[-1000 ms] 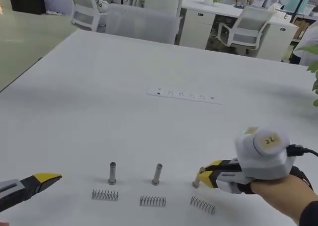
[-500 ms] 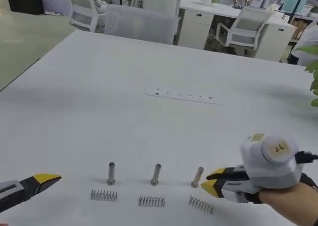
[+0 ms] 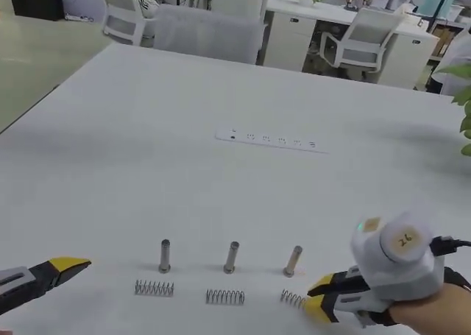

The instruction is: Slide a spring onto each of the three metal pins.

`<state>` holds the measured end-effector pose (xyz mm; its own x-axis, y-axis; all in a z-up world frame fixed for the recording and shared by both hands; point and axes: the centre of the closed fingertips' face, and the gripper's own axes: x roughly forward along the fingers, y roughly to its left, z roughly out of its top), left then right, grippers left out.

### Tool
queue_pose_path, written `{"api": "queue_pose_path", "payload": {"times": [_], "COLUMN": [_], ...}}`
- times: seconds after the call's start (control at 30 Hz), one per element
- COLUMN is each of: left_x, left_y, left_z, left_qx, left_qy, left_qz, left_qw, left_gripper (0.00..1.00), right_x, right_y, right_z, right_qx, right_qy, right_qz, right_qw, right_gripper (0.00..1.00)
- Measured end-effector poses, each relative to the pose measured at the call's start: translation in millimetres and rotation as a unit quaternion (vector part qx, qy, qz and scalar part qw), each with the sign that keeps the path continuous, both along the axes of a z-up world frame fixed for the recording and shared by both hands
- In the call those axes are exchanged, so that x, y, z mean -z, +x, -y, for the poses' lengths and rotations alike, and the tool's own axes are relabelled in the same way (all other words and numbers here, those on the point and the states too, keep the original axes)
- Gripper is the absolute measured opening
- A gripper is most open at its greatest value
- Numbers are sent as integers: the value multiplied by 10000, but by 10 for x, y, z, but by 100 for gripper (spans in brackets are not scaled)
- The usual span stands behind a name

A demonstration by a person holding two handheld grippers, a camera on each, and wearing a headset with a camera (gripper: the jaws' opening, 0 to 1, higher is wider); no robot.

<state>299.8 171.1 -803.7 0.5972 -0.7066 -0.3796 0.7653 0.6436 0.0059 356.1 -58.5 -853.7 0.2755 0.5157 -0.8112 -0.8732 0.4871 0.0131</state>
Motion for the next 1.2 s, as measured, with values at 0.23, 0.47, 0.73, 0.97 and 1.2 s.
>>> {"api": "queue_pose_path", "payload": {"times": [0.23, 0.47, 0.73, 0.97, 1.2], "left_x": [13, 13, -22, -80, -121], "left_y": [1, 1, -13, -26, -20], "left_z": [-9, -12, -9, 46, 115], "left_qx": [-13, -18, 24, 189, 444], "left_qy": [9, 5, 15, -17, 75], "left_qz": [-16, -15, 45, 33, 24], "left_qw": [10000, 10000, 10000, 9998, 9990], "left_gripper": [78, 78, 76, 72, 68], "right_x": [85, 121, 54, -133, -244], "right_y": [-31, -28, -41, -156, -231], "right_z": [29, 46, 3, -135, -350], "right_qx": [-121, -304, -347, -547, -902], "right_qy": [-190, -380, -351, -149, -82], "right_qz": [-76, -23, 37, -77, -31], "right_qw": [9997, 9988, 9988, 9984, 9959], "right_gripper": [8, 8, 7, 7, 7]}}
